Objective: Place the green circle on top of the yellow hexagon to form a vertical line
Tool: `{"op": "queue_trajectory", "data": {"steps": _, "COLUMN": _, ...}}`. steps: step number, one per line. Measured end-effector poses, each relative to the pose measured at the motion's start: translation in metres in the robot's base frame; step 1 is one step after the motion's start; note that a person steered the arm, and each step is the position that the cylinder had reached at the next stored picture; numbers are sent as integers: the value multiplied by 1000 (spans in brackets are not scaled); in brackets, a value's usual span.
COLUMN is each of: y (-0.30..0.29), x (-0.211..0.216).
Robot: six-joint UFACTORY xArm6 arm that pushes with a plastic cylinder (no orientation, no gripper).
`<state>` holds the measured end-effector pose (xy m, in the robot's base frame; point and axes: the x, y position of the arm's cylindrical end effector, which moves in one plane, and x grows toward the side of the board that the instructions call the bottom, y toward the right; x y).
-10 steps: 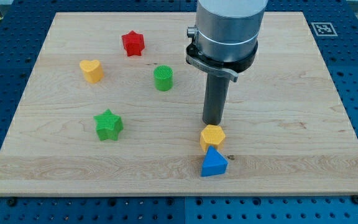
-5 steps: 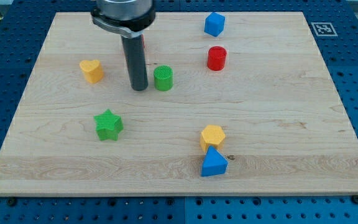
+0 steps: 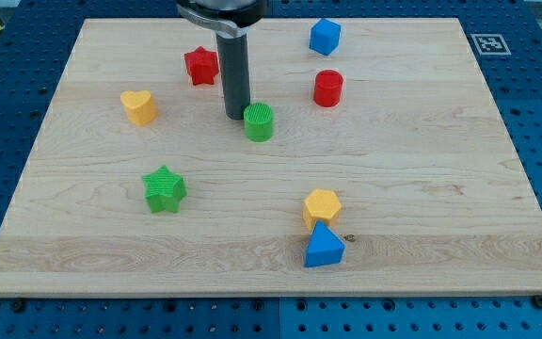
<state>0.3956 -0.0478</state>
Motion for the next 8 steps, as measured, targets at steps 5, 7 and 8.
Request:
{"op": "queue_trajectory", "data": {"steps": 5, "y": 18, "x": 5}}
{"op": "queue_trajectory", "data": {"steps": 7, "y": 33, "x": 6}}
{"op": "queue_trajectory", "data": {"steps": 8, "y": 43, "x": 6}}
